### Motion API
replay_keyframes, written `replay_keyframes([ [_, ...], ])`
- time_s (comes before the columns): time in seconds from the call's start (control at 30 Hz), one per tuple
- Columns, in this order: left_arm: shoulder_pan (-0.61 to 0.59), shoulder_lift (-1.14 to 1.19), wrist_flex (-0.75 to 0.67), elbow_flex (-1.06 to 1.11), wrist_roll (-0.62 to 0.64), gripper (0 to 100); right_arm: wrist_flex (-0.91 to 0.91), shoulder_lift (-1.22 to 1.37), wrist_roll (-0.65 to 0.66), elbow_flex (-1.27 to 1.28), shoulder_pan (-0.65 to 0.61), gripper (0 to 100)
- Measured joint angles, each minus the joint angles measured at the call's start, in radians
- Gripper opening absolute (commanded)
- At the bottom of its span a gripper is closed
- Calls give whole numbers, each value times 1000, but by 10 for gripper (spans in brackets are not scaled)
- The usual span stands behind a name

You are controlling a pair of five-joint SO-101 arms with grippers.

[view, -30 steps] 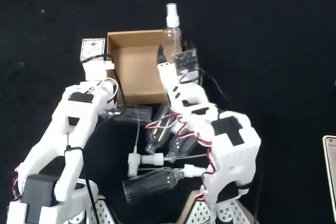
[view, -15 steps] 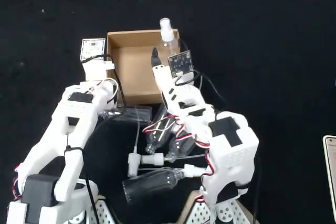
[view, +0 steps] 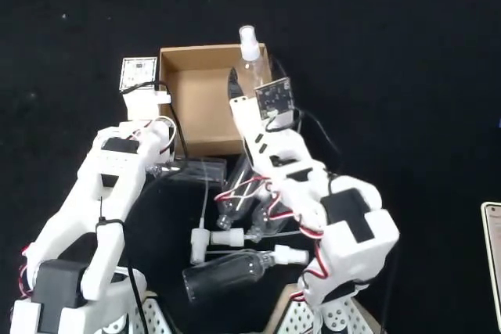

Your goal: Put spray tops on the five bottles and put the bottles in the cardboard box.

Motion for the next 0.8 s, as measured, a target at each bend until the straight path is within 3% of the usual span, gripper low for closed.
replay_keyframes([
  [0.3, 0, 0, 0, 0, 0, 73, 43, -87, 0, 58, 0, 243],
  [0.63, 0, 0, 0, 0, 0, 73, 425, -364, 0, 92, 44, 207],
  [0.8, 0, 0, 0, 0, 0, 73, 563, -506, 0, 158, 58, 131],
])
